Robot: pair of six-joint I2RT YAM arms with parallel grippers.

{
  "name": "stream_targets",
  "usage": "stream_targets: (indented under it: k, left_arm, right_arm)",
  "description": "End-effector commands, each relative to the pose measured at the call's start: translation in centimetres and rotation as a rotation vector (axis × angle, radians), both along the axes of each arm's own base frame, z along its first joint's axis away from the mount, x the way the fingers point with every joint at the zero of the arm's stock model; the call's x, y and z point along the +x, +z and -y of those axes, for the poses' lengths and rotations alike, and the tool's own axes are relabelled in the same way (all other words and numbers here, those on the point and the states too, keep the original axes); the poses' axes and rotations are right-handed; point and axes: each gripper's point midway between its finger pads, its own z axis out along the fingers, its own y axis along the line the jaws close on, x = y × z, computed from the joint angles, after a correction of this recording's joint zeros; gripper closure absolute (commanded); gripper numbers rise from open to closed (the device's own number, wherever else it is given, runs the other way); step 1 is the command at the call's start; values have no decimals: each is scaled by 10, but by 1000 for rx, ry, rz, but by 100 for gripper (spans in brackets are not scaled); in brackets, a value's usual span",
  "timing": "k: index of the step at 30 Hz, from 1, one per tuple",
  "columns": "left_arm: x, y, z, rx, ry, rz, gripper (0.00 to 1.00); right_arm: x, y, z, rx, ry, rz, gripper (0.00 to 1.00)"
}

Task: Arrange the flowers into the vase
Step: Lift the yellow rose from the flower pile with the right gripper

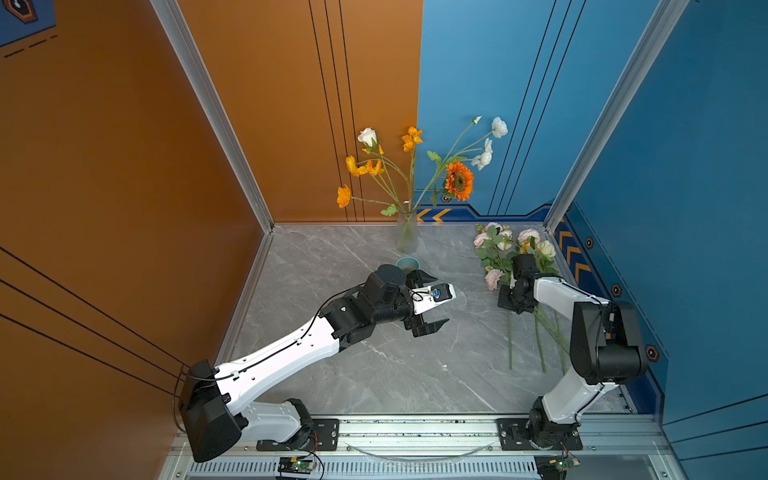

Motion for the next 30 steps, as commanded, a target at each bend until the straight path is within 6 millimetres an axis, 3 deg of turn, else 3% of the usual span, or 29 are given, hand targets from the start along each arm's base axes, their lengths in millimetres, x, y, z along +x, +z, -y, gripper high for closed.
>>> stream_targets:
  k: [1,9,13,22,30]
  left_arm:
    - [7,-1,-4,-4,32,-6,2]
    - [8,1,-5,-4,37,-3,2]
    - [7,2,-5,-5,34,-1,2]
    - [6,4,-7,-8,35,4,2]
    - [5,10,-9,-19,33,14,2]
  right_arm:
    - [5,40,-9,-2,60,77,100]
    - [-9,95,-8,44,71,156,100]
    - [-14,122,-14,189,60,229,100]
    - [-15,184,-57,600,102,333,100]
    - [-20,219,-56,754,31,400,100]
